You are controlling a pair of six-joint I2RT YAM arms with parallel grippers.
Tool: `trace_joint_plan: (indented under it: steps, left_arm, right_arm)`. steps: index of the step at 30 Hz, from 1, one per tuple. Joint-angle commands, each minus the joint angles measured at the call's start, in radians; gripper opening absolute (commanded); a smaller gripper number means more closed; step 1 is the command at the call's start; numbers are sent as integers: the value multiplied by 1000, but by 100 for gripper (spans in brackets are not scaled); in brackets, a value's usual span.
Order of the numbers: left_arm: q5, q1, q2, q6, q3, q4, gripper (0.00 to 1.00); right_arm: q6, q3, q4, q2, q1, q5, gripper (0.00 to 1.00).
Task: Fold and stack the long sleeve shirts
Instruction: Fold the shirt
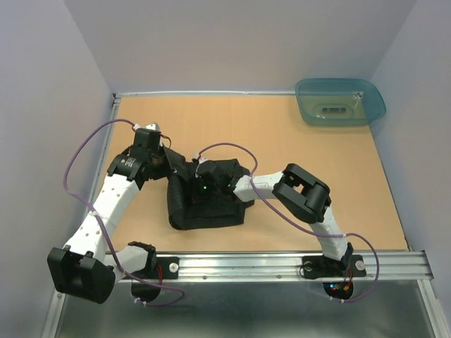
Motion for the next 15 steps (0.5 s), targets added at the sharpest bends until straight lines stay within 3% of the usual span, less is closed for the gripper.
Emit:
trace_joint_plan:
  steps: [1, 9, 15]
  left_arm:
    - [-2, 8, 37, 41, 72, -6, 4]
    - [88, -10, 121, 105, 52, 22, 0]
    - [71, -16, 103, 188, 56, 13, 0]
  right_arm:
    - [100, 73, 119, 70, 2, -63, 1]
    - [169, 118, 208, 140, 4, -89, 1]
    - [90, 0, 107, -7, 2, -25, 9]
